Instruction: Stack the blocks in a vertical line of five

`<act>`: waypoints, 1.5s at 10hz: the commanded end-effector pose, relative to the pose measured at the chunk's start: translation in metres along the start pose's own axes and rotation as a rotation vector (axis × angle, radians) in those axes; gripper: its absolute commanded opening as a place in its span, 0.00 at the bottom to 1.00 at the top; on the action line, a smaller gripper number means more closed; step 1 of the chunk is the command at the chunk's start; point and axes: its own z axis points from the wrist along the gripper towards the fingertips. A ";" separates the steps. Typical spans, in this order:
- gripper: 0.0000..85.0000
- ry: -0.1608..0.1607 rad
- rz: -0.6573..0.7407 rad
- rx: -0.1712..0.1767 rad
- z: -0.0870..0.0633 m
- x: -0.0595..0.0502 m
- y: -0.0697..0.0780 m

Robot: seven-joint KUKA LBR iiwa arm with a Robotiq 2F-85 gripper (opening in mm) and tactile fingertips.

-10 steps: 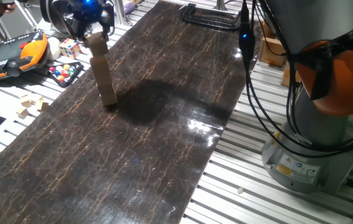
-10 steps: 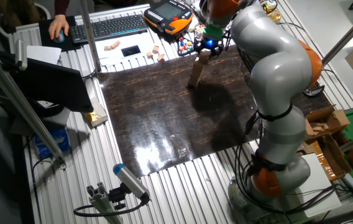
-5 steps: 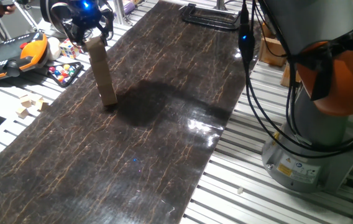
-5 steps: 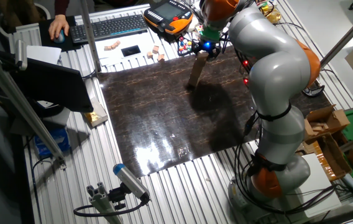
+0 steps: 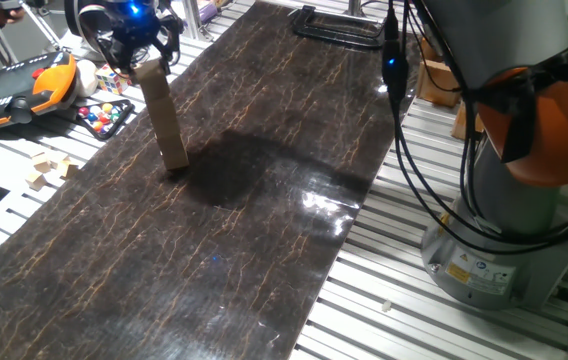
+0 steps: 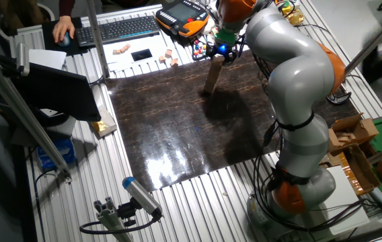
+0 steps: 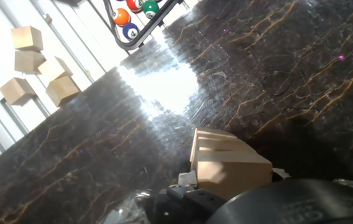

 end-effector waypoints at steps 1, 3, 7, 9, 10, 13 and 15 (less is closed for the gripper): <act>0.01 -0.001 0.003 0.001 0.000 0.000 0.000; 0.01 0.000 0.004 0.003 0.000 -0.001 0.000; 0.01 0.000 -0.005 0.005 0.000 -0.001 0.000; 0.11 -0.005 0.003 0.005 0.000 -0.001 0.000; 0.17 -0.009 0.012 0.004 0.000 -0.001 0.000; 0.34 -0.017 0.027 0.002 0.000 -0.001 0.000; 0.44 -0.021 0.033 0.003 0.001 0.001 0.000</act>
